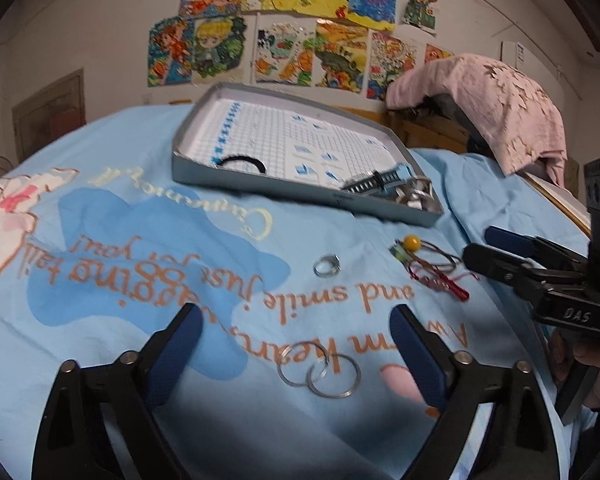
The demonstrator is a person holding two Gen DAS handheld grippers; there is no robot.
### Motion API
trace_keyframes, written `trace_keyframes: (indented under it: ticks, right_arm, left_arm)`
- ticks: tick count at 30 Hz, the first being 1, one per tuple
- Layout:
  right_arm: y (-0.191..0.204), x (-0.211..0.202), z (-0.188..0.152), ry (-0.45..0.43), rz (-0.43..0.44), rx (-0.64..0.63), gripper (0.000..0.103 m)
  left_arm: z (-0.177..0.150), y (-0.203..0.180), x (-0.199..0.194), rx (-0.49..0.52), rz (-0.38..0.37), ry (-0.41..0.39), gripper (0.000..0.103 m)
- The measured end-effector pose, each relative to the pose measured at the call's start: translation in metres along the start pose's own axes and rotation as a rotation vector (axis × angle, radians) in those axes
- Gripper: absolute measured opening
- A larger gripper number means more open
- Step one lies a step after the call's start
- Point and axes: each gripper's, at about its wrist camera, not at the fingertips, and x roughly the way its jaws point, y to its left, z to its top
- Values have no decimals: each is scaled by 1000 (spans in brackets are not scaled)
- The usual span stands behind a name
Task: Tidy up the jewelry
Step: 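Grasp the two linked silver rings with the left tool while the right tool grasps the red beaded string, then carry the rings and red string over the grey tray with both tools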
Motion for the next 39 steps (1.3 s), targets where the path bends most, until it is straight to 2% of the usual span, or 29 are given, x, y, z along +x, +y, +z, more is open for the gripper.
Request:
trace_keyframes:
  ticks: [6,9,13,14,15,18,23,29,34,39]
  right_arm:
    - [9,9,-8,70,36,-30,53]
    - [12,12,-12,96,48,-42,48]
    - [15,18,-15,131,49,-49,45]
    - [15,20,-16,138,49,-48,39]
    - [15,22,-17,147,49,-47,35]
    - [16,26,-19,163,46,-45,34]
    - [20,28,-23,207,33,-42,31]
    - [23,26,-27,235,51,-26,9]
    - [24,22,-31,244,132,23,7]
    - [26,13,-31,211,182,40,7]
  left_arm:
    - [-7,0,5,2,-73,49,65]
    - [-10,-2,10,10,-104,86,55]
    - [-14,-5,16,18,-96,132,48]
    - [-14,-5,17,18,-93,136,46]
    - [-15,-5,17,18,-88,142,42]
    - [-17,-6,19,20,-91,174,30]
    - [-19,-11,19,40,-81,206,28]
    - [-21,-12,18,51,-74,207,28]
    - [-20,-13,18,50,-87,201,27]
    - [-18,-11,9,31,-128,157,27]
